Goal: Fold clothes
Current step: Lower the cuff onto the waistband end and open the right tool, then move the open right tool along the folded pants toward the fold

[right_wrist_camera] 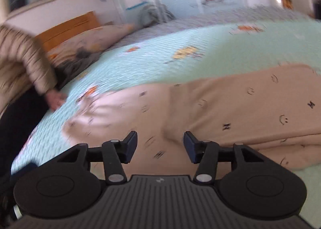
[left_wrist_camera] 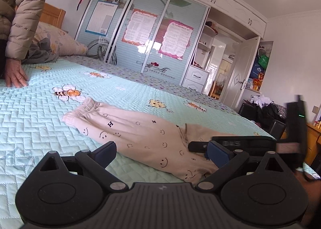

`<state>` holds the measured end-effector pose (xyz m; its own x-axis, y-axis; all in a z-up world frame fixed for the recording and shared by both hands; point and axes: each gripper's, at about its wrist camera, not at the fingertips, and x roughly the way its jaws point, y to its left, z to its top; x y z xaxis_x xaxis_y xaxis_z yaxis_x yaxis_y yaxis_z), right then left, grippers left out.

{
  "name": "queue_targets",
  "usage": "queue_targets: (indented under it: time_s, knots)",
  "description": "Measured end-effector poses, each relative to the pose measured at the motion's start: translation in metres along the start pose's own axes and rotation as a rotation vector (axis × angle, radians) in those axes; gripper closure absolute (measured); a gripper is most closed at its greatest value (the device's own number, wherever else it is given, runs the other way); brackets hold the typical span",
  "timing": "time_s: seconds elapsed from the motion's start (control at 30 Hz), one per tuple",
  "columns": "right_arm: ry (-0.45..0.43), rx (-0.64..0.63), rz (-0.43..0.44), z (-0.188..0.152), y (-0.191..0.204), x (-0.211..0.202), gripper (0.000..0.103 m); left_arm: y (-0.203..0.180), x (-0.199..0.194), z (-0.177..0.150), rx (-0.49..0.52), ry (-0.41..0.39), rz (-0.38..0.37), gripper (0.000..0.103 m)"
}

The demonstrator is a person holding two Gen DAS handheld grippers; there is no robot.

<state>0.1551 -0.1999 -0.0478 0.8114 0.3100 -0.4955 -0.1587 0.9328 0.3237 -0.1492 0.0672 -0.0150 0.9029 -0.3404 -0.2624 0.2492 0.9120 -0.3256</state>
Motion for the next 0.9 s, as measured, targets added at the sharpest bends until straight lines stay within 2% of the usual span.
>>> queue_targets:
  time_s: [0.07,0.13,0.3,0.37,0.4,0.5,0.57,0.63,0.7,0.77,0.83,0.9]
  knots:
    - [-0.078,0.037,0.038,-0.004,0.0,-0.016,0.05,0.001,0.002,-0.001,-0.003,0.01,0.001,0.005]
    - [-0.161,0.097,-0.018,0.006,-0.01,-0.025,0.049,-0.001,0.002,-0.002,0.005,0.012,-0.001,0.005]
    - [-0.111,0.216,0.069,0.023,-0.023,-0.001,0.049,-0.002,0.002,-0.002,0.012,0.007,0.0,0.005]
    - [0.002,0.194,0.149,0.013,-0.01,0.01,0.049,0.0,0.001,-0.002,0.008,0.006,0.003,0.005]
    - [0.013,0.166,0.148,0.006,-0.001,0.008,0.049,0.001,0.001,-0.002,0.004,0.006,0.005,0.005]
    - [-0.114,0.184,0.1,0.0,0.0,-0.017,0.049,0.003,0.002,-0.002,-0.006,0.011,0.007,0.005]
    - [-0.16,0.229,0.049,0.01,-0.013,-0.025,0.048,0.004,0.003,-0.002,-0.008,0.012,0.006,0.005]
    - [-0.114,0.245,0.024,0.019,-0.026,-0.019,0.048,0.003,0.002,-0.001,-0.004,0.006,0.007,0.005]
    - [-0.07,0.289,0.039,0.019,-0.036,-0.021,0.048,0.004,0.001,0.0,-0.004,0.0,0.012,0.005]
    - [-0.149,0.329,0.017,0.014,-0.048,-0.047,0.047,0.006,0.001,0.0,-0.011,0.0,0.017,0.005]
    - [-0.211,0.436,-0.015,0.004,-0.073,-0.073,0.042,0.008,0.003,-0.001,-0.019,0.009,0.019,0.005]
    - [-0.224,0.538,-0.037,-0.008,-0.098,-0.09,0.042,0.006,0.004,-0.001,-0.016,0.016,0.017,0.005]
